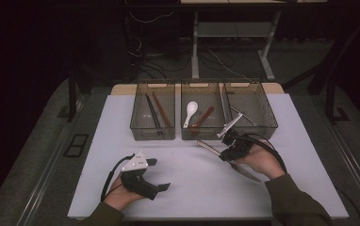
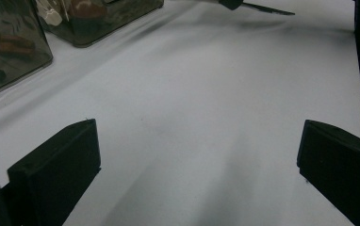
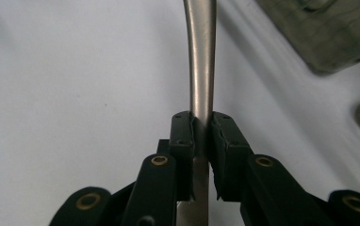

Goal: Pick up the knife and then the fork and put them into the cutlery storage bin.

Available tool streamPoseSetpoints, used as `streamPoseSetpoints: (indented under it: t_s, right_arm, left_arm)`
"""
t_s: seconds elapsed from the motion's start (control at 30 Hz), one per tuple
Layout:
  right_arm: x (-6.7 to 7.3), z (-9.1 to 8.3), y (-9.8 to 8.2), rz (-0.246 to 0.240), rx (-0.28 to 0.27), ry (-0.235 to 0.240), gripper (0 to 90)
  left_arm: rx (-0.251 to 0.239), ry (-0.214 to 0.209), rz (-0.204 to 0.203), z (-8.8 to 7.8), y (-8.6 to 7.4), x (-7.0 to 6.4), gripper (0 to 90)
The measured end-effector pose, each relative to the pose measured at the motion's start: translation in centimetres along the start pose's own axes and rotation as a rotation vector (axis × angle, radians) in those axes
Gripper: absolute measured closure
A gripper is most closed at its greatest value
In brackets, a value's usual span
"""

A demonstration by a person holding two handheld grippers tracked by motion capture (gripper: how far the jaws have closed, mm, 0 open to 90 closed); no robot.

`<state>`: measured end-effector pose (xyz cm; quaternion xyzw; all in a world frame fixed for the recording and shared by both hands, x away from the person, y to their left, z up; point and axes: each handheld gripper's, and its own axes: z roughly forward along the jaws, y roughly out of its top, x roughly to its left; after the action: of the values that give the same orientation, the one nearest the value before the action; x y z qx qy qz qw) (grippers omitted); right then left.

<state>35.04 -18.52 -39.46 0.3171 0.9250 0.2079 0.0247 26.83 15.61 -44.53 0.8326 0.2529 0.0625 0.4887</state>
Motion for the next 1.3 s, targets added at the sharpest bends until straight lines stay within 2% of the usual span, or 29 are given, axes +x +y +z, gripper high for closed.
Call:
streamPoseSetpoints:
  t_s: [0.13,0.37,0.63,0.9,1.13,1.23,1.3]
  right_arm:
    - [-0.6,-1.2,-0.4,0.027,-0.067,0.015,79.0]
    - [-2.0,-3.3,-1.3,0.069,-0.184,0.012,79.0]
    - [-3.0,-4.8,-2.1,0.107,-0.272,-0.004,79.0]
    - [-3.9,-6.0,-2.7,0.125,-0.375,-0.049,79.0]
    - [-4.8,-7.0,-3.1,0.155,-0.442,-0.076,79.0]
    - [-5.3,-7.9,-3.1,0.164,-0.464,-0.101,79.0]
    - [-5.7,-8.7,-3.1,0.178,-0.497,-0.111,79.0]
  left_arm:
    - [-0.002,0.000,-0.002,0.0,0.0,0.0,0.0]
    - [-0.003,-0.001,-0.001,0.0,0.0,0.0,0.0]
    - [-0.005,-0.001,-0.002,-0.1,0.0,0.0,0.0]
    - [-0.012,-0.003,-0.009,-0.1,0.0,0.1,0.0]
    - [-0.013,0.000,-0.011,-0.1,0.0,0.1,0.0]
    - [-0.011,0.001,-0.014,-0.1,0.0,0.1,0.0]
    - [-0.011,0.000,-0.011,-0.1,0.0,0.1,0.0]
